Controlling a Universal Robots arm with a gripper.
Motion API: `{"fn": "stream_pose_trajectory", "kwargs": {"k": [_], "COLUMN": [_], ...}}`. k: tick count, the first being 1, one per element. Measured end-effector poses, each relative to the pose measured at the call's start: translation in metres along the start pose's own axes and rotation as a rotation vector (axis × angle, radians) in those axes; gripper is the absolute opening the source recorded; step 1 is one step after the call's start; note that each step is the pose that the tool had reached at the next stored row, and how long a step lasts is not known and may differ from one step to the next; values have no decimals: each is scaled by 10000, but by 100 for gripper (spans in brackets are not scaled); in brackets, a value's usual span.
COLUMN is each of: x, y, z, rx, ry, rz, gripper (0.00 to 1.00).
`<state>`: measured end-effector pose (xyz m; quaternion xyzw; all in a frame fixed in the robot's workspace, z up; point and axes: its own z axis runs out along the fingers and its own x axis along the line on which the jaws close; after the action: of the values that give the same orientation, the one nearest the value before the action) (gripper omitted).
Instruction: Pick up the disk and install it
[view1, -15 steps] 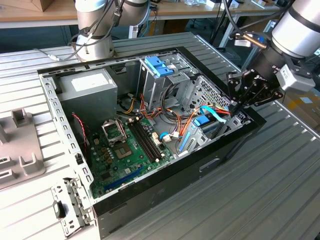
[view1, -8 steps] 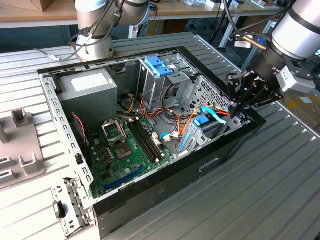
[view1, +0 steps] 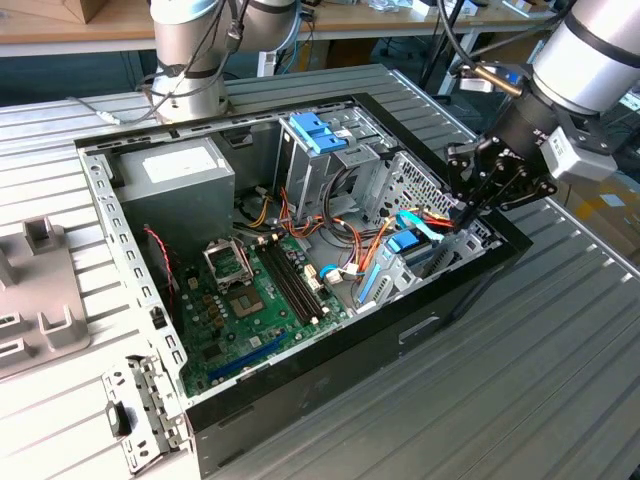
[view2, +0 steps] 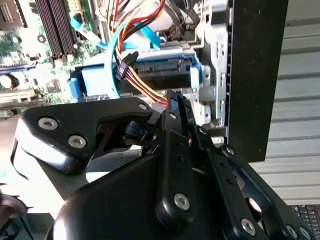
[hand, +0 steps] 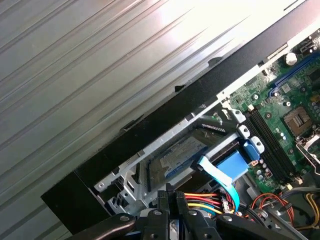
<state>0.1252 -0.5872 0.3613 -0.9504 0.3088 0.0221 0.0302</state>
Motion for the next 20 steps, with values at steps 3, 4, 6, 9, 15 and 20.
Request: {"fn": "stream_pose_trajectory", "kwargs": {"k": [3,4,6,9,15,20], "x": [-28,-37,-57,-118,-187,-209], "y": [-35,-44,-50,-61,-62,-67], "z": [3,4,7,14,25,30], "rx": [-1,-2,0,2,1,2], "ry": [0,2,1,2,2,2], "rz": [5,8,17,36,45,45], "gripper": [17,17,17,17,17,17]}}
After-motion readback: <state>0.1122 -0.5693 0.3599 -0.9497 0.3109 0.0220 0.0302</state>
